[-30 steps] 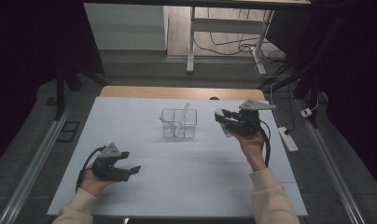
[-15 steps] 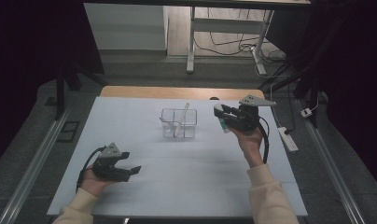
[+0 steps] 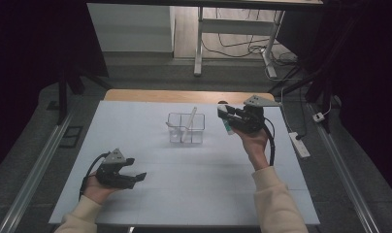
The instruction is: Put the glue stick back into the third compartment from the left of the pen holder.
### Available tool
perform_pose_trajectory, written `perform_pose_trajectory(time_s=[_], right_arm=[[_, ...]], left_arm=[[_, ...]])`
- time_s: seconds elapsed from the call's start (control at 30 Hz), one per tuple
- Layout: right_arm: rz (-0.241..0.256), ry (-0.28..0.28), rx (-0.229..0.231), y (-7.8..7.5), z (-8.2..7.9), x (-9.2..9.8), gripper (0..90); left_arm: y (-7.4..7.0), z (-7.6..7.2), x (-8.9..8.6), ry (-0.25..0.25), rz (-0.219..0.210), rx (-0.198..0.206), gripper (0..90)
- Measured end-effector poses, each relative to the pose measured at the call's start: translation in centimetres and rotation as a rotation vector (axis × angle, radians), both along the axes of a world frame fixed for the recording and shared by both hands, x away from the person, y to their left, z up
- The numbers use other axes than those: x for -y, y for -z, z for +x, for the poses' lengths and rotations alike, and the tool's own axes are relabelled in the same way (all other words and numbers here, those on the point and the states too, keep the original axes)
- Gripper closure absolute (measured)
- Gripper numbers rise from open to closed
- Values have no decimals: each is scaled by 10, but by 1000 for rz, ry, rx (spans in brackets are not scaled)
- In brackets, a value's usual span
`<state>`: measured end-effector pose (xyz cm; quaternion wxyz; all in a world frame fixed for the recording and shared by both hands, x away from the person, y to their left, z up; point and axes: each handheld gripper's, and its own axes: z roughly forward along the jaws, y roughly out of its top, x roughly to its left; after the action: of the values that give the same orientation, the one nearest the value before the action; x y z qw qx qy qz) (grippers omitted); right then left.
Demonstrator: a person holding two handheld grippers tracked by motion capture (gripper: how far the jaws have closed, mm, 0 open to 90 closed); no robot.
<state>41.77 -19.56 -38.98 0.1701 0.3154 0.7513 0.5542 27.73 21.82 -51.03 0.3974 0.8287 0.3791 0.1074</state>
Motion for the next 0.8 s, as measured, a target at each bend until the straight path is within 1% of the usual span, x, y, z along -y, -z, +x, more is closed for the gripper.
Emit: perform_pose_trajectory(time_s=[0.1, 0.43, 0.57, 0.8], right_arm=[[2, -7, 0, -1, 2, -4, 646], [0, -5, 6, -4, 8, -18, 646], [5, -10, 3, -4, 11, -25, 646], [-6, -10, -4, -2, 17, -33, 646]], left_arm=[[0, 0, 0, 1, 0, -1, 232], [0, 0, 0, 2, -2, 0, 231], [0, 0, 0, 1, -2, -1, 231], [0, 0, 0, 3, -2, -1, 232]])
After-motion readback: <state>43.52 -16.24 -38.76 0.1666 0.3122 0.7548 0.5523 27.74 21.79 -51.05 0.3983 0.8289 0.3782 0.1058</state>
